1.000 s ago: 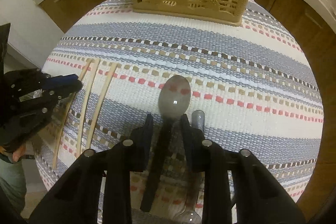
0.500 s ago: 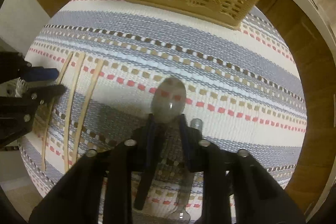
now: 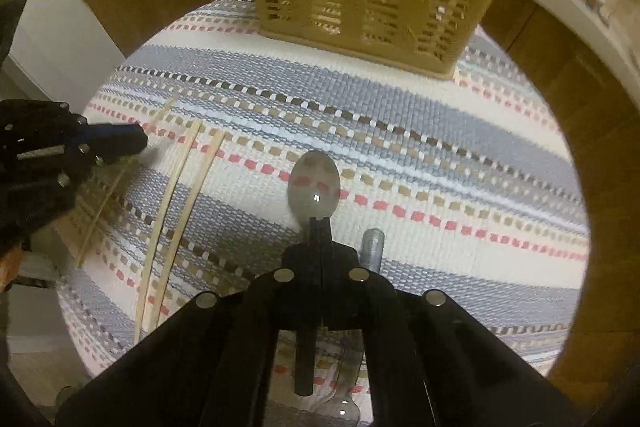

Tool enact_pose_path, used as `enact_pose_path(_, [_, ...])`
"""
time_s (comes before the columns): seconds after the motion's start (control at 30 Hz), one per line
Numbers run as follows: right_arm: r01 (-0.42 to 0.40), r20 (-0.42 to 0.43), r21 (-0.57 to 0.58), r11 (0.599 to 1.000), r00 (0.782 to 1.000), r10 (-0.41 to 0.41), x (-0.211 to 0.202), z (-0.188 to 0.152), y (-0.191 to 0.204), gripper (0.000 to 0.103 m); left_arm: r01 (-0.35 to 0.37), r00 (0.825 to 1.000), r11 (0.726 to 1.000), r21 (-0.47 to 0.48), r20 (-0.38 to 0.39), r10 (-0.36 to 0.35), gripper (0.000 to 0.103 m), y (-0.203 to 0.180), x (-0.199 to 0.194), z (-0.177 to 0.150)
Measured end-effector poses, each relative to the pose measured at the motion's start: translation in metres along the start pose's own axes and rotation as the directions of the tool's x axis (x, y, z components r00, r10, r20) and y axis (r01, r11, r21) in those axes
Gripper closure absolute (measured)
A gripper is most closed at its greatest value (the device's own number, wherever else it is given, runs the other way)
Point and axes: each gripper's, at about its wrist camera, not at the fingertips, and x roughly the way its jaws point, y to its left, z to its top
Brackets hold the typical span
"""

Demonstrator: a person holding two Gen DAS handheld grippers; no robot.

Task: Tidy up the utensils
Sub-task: 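Close the left tool on a wooden chopstick while the right tool grasps a spoon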

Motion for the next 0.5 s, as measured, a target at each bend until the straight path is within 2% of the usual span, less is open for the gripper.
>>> enact_pose_path(0.1, [-0.093, -0.001, 0.073, 0.993, 0.996, 0.093, 0.005, -0.002, -0.014, 0.103, 0.008, 1.0, 1.0, -0.023, 0.006, -0.007, 0.1, 0.007, -0.005, 0.002])
enact_pose_path(0.17, [-0.117, -0.01, 0.091, 0.989, 0.993, 0.119, 0.005, -0.006, -0.02, 0.102, 0.015, 1.0, 0.999, -0.035, 0.003, -0.015, 0.1, 0.011, -0.005, 0.0])
enact_pose_path(0.23, [-0.125, -0.019, 0.075, 0.989, 0.992, 0.127, 0.003, -0.006, -0.019, 0.099, 0.029, 1.0, 0.999, -0.046, -0.004, -0.029, 0.1, 0.02, -0.003, -0.002])
enact_pose_path(0.33, [-0.096, -0.039, 0.044, 0.994, 0.994, 0.098, 0.008, 0.002, -0.007, 0.092, 0.036, 0.999, 0.998, -0.049, -0.006, -0.036, 0.099, 0.024, 0.0, -0.008])
enact_pose_path(0.43, [-0.07, -0.045, 0.024, 0.997, 0.996, 0.071, 0.012, 0.01, 0.001, 0.074, 0.048, 0.999, 0.998, -0.046, -0.005, -0.049, 0.099, 0.023, 0.003, -0.008])
enact_pose_path(0.5, [-0.062, -0.053, 0.014, 0.998, 0.997, 0.063, 0.017, 0.017, 0.003, 0.049, 0.052, 0.999, 0.998, -0.043, 0.0, -0.052, 0.099, 0.024, 0.0, -0.009])
